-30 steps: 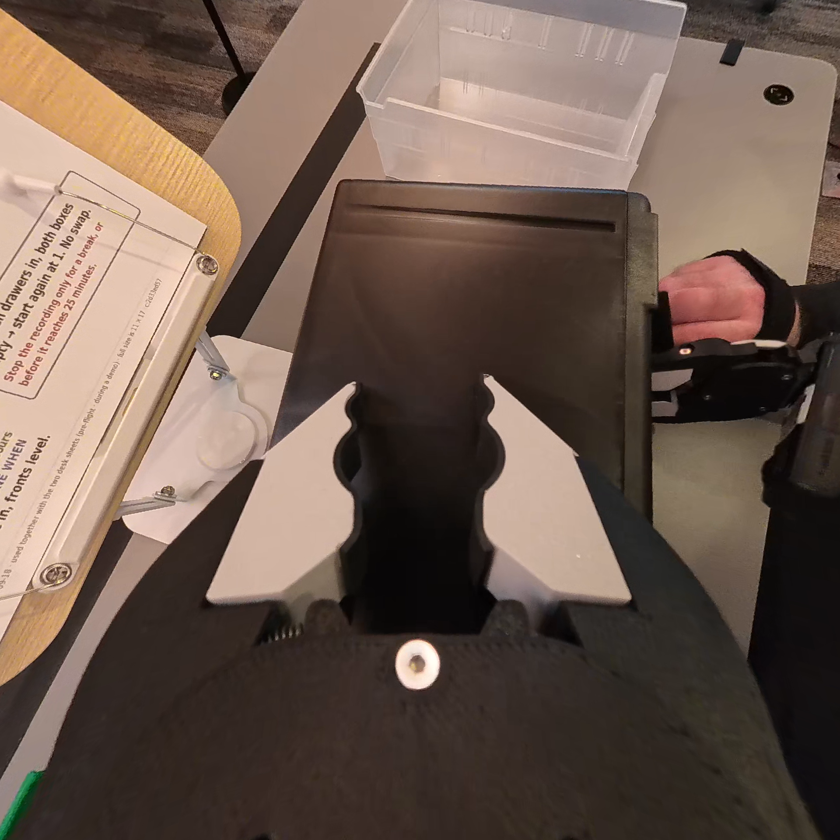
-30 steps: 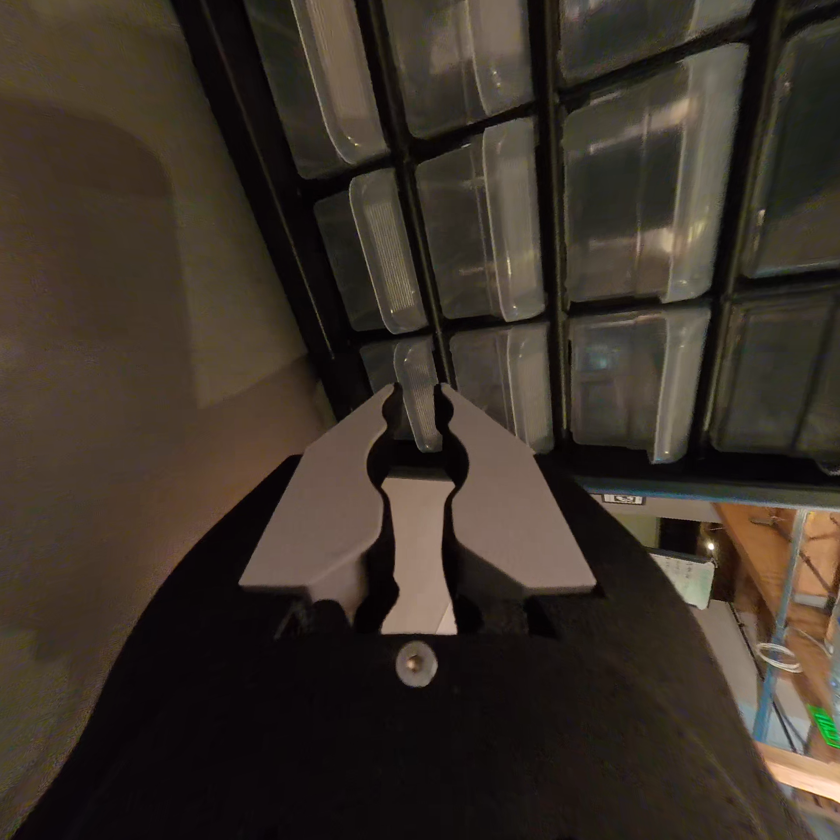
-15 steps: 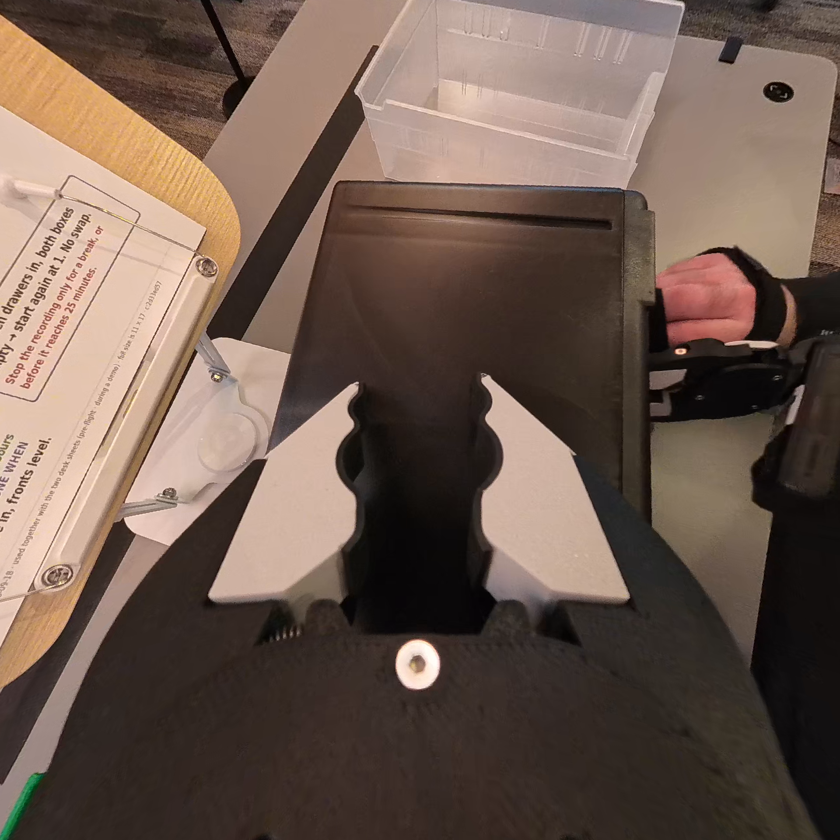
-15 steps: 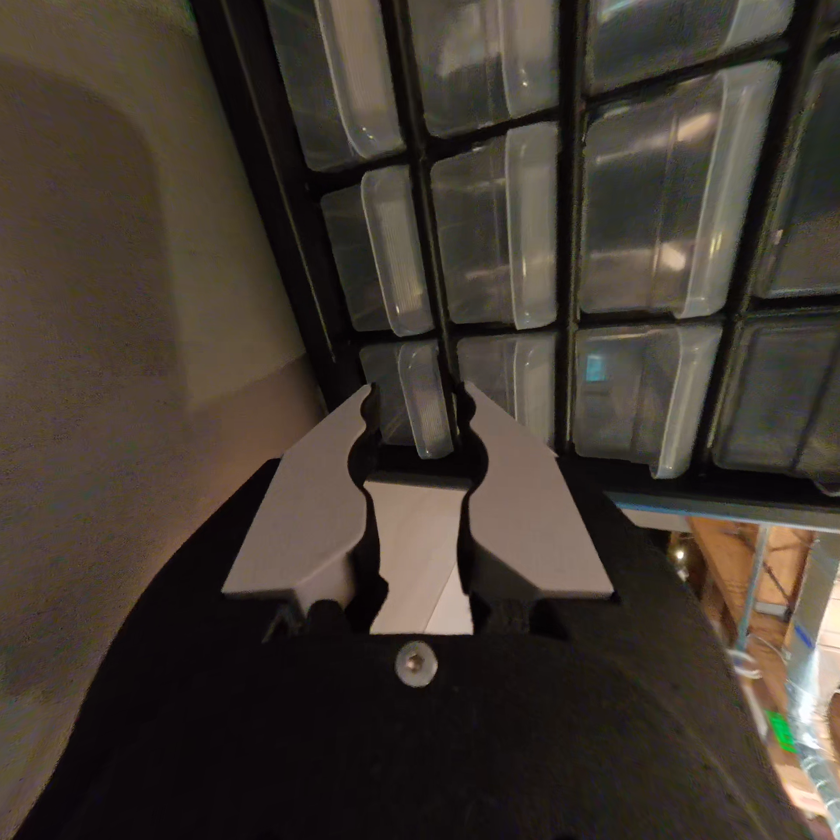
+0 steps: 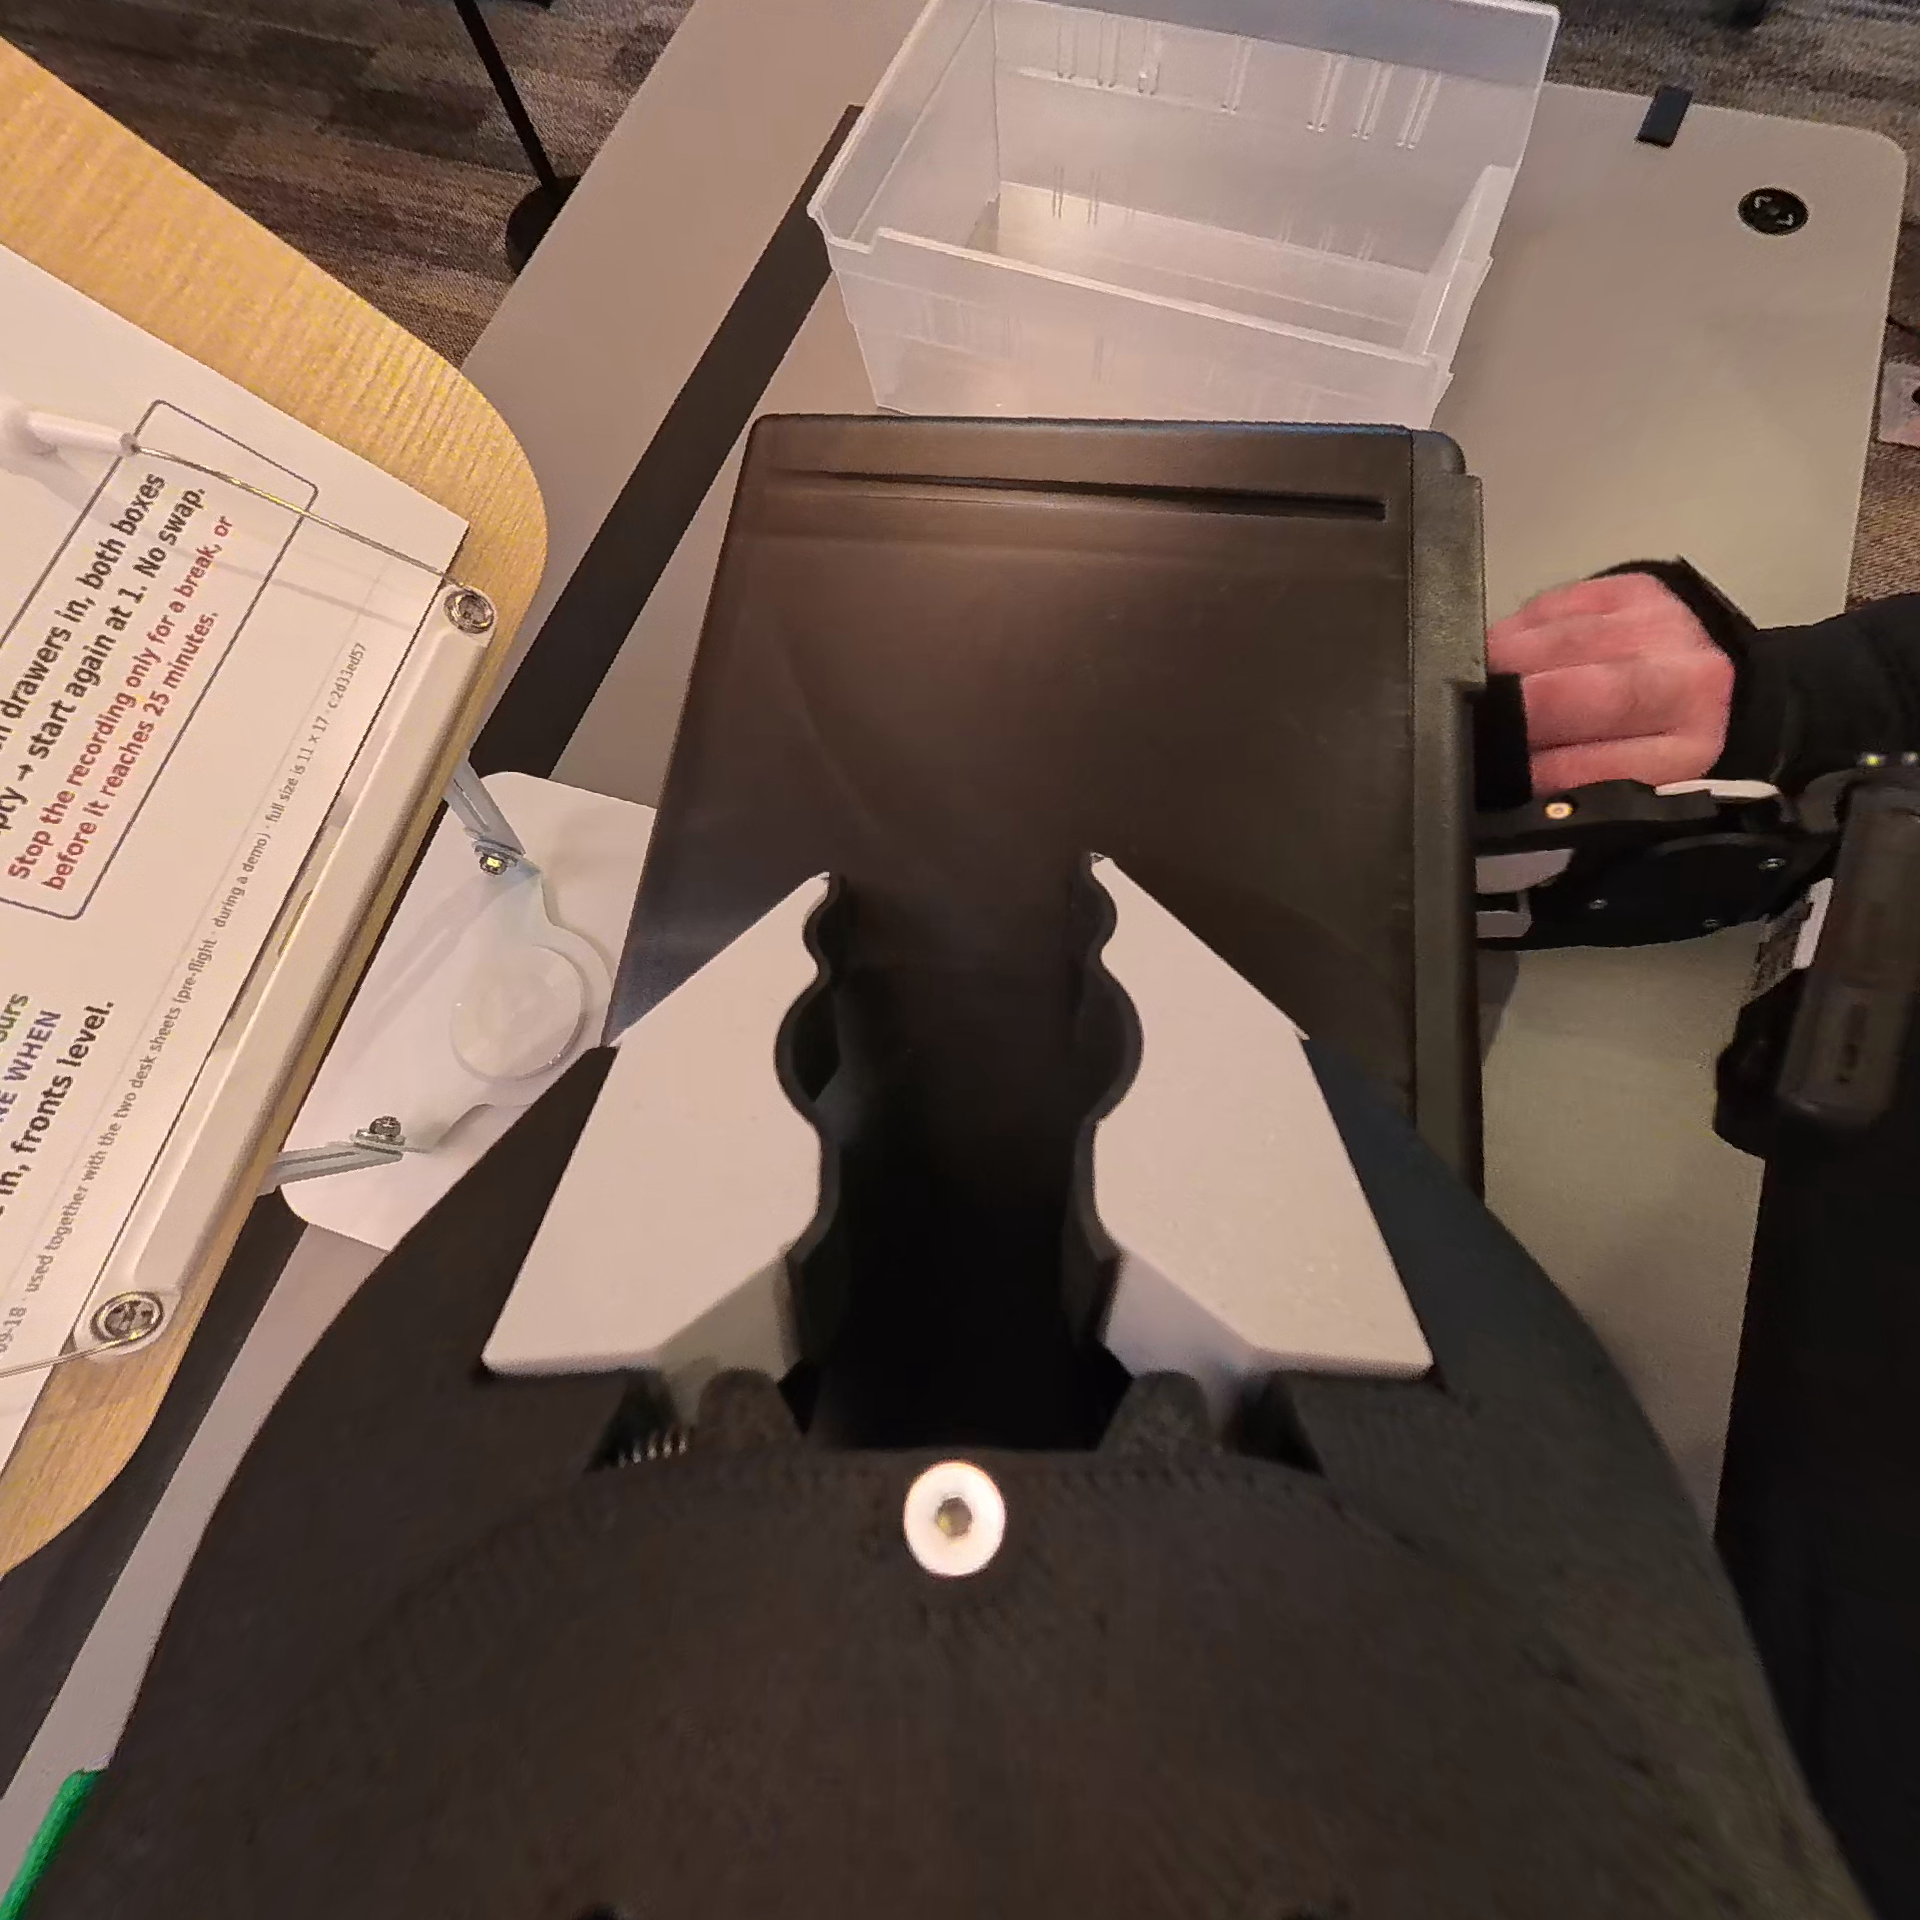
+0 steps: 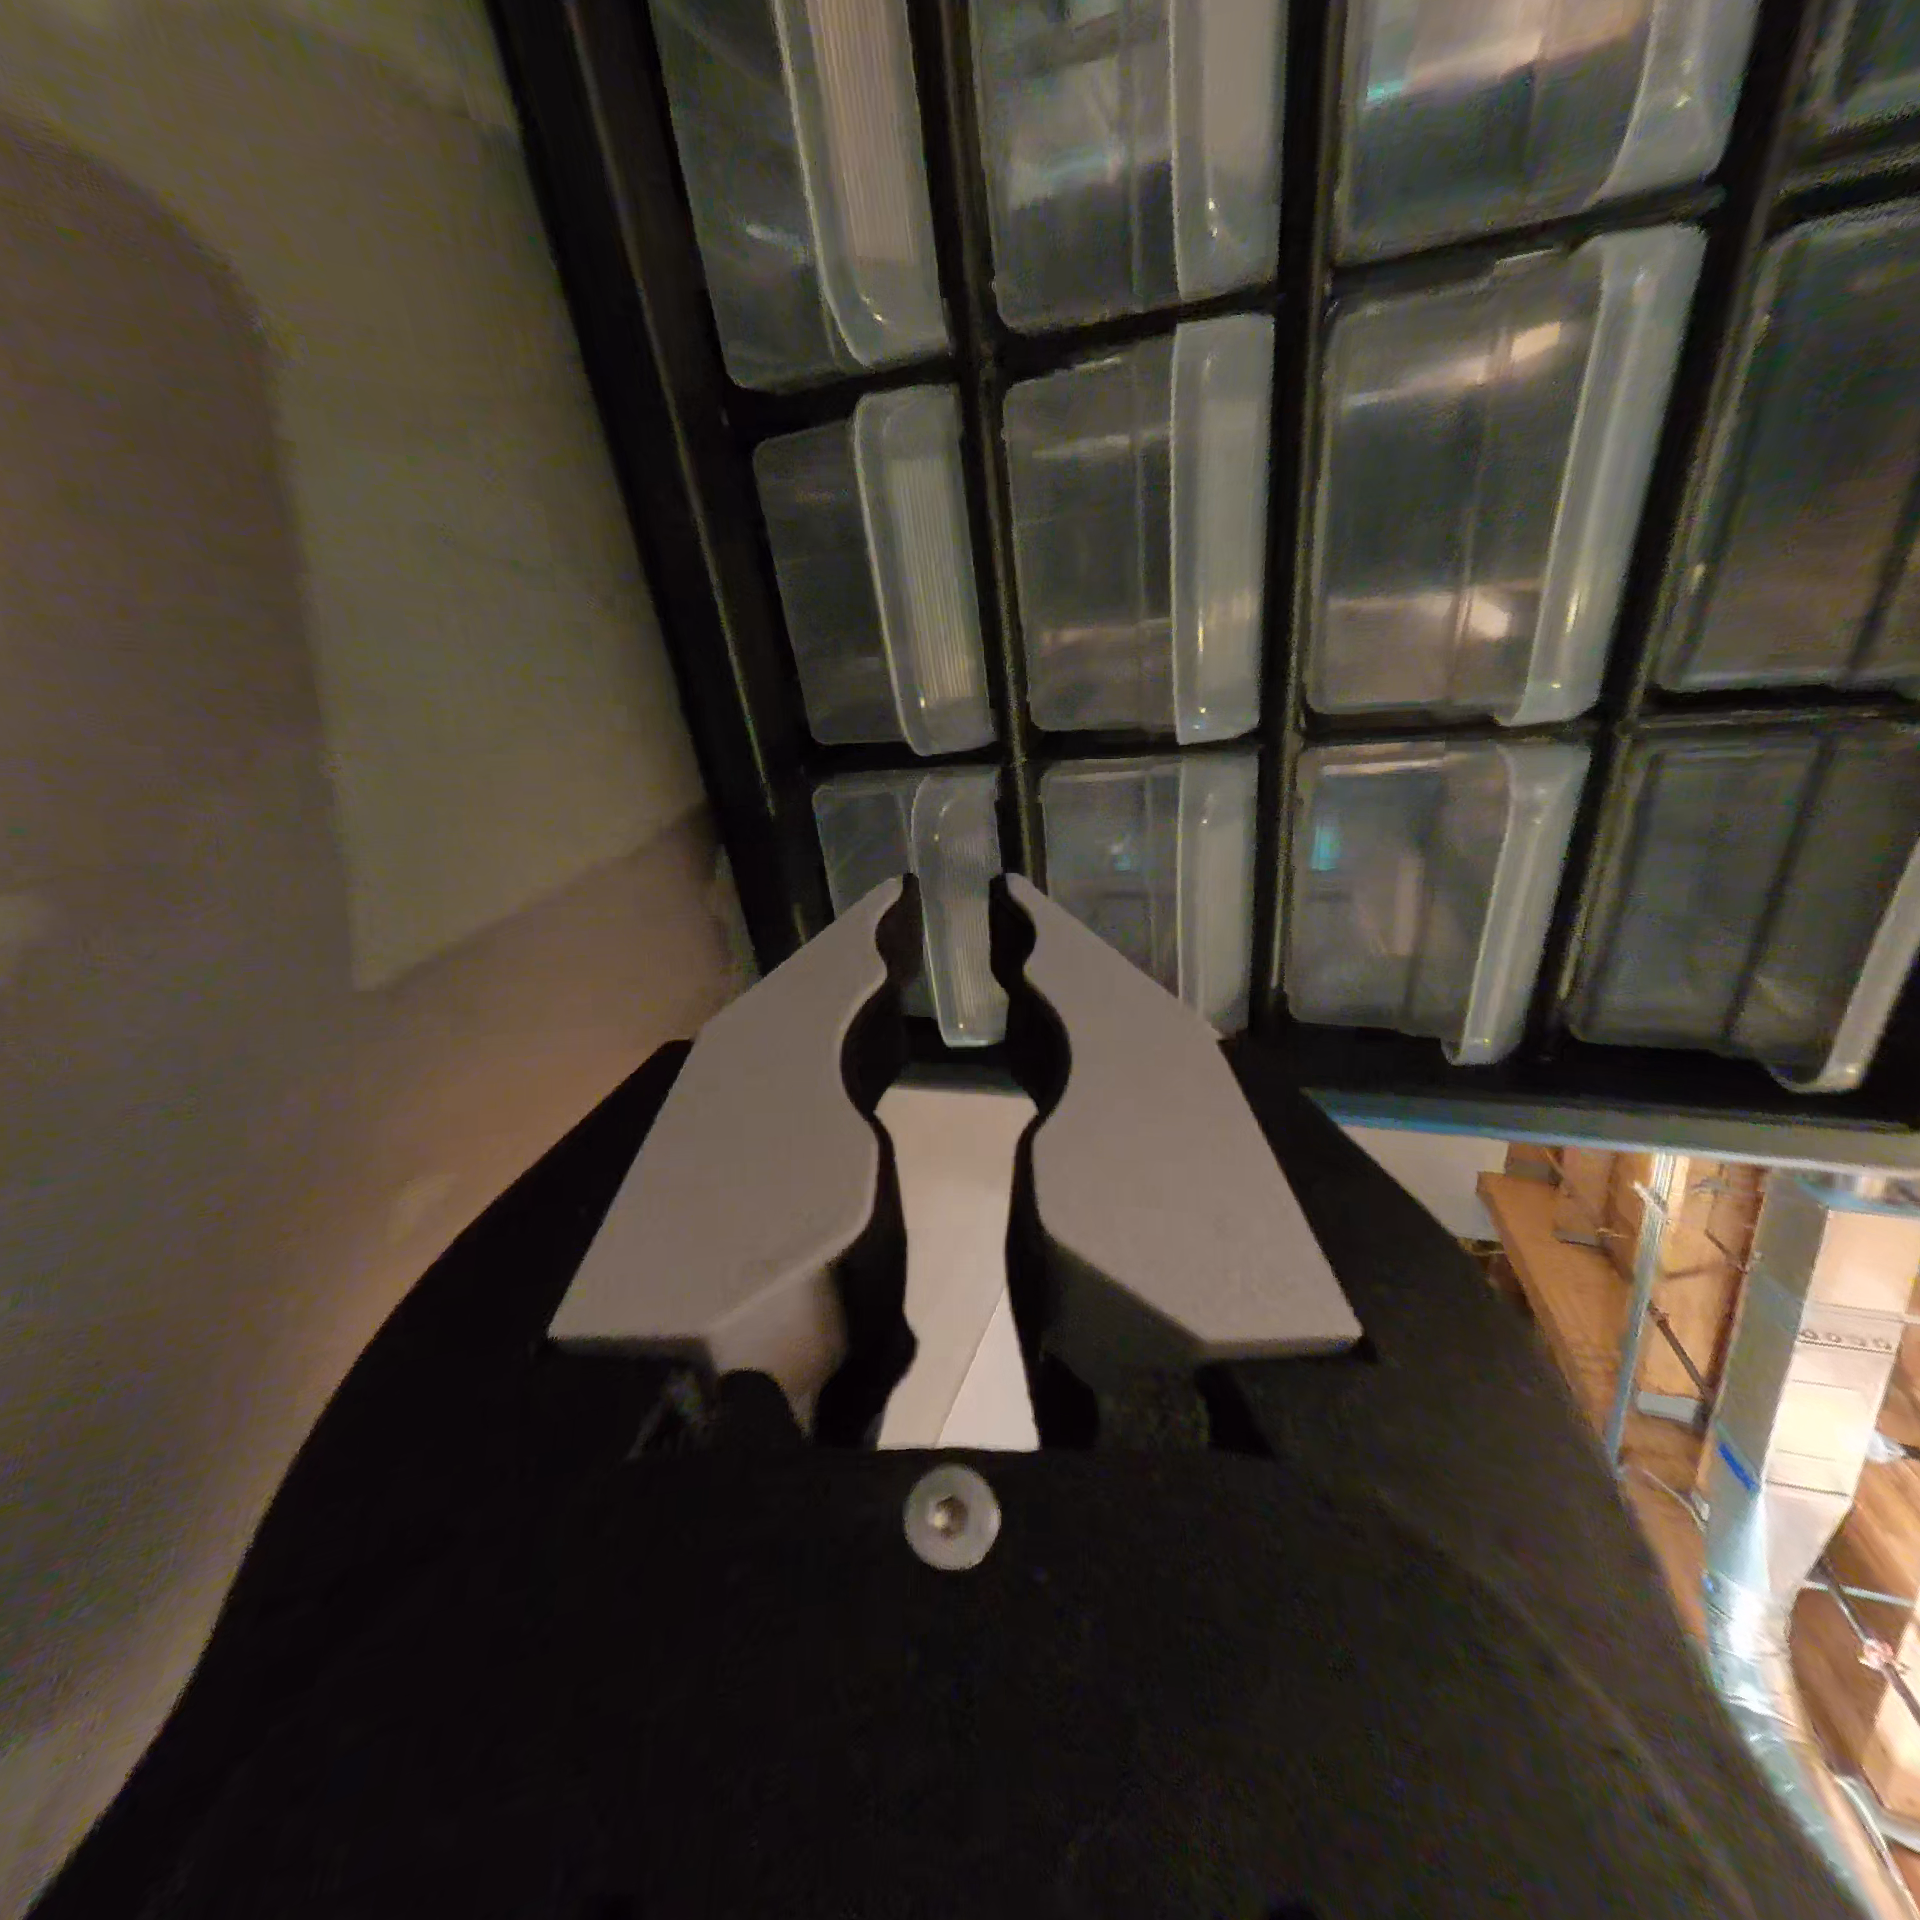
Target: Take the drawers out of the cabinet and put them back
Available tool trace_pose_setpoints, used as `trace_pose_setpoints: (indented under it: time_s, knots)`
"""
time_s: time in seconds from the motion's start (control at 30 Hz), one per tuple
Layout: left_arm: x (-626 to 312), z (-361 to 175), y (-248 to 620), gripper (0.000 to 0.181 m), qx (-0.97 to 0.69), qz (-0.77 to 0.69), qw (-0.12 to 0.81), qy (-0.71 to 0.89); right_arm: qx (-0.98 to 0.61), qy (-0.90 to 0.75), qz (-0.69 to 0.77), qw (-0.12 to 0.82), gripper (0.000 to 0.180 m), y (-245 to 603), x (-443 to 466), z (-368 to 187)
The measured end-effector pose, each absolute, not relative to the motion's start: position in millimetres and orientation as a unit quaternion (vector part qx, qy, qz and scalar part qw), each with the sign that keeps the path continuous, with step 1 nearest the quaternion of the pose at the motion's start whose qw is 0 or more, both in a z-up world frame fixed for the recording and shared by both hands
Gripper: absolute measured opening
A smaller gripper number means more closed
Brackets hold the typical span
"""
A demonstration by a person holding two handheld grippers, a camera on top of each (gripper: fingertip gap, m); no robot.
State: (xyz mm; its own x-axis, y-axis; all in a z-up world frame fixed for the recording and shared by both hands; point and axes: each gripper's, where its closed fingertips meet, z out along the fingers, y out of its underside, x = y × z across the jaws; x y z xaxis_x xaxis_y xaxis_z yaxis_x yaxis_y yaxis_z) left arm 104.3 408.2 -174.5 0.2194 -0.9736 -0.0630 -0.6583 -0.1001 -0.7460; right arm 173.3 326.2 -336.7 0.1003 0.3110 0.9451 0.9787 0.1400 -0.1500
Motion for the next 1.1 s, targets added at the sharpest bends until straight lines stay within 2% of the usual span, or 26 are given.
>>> trace_pose_setpoints:
  time_s: [0.33, 0.37, 0.4, 0.43, 0.5, 0.63, 0.8, 1.1]
  knots:
    - [104.2, -174.3, 408.0, 0.043, -0.704, -0.233, 0.338, 0.579, -0.575, -0.585, -0.294, 0.491, 0.012, 284.9, 174.2, -336.3]
    - [104.2, -174.3, 408.0, 0.043, -0.704, -0.234, 0.338, 0.579, -0.589, -0.575, -0.276, 0.496, 0.021, 280.1, 174.3, -335.2]
    - [104.3, -174.4, 407.9, 0.043, -0.704, -0.234, 0.338, 0.579, -0.600, -0.562, -0.271, 0.500, 0.043, 278.3, 175.5, -332.4]
    - [104.4, -174.4, 407.9, 0.043, -0.704, -0.234, 0.337, 0.579, -0.603, -0.557, -0.277, 0.500, 0.053, 278.7, 177.4, -330.2]
    - [104.4, -174.4, 407.8, 0.043, -0.704, -0.234, 0.337, 0.580, -0.616, -0.569, -0.279, 0.468, 0.051, 282.6, 183.2, -338.1]
    - [104.3, -174.2, 407.7, 0.043, -0.703, -0.233, 0.339, 0.580, -0.621, -0.591, -0.275, 0.435, 0.025, 293.6, 189.0, -350.1]
    - [104.2, -174.2, 407.9, 0.043, -0.703, -0.232, 0.340, 0.580, -0.614, -0.608, -0.269, 0.425, 0.018, 286.6, 187.3, -348.1]
    - [104.2, -174.4, 407.6, 0.041, -0.703, -0.235, 0.337, 0.580, -0.633, -0.633, -0.217, 0.389, 0.016, 229.8, 186.2, -338.6]
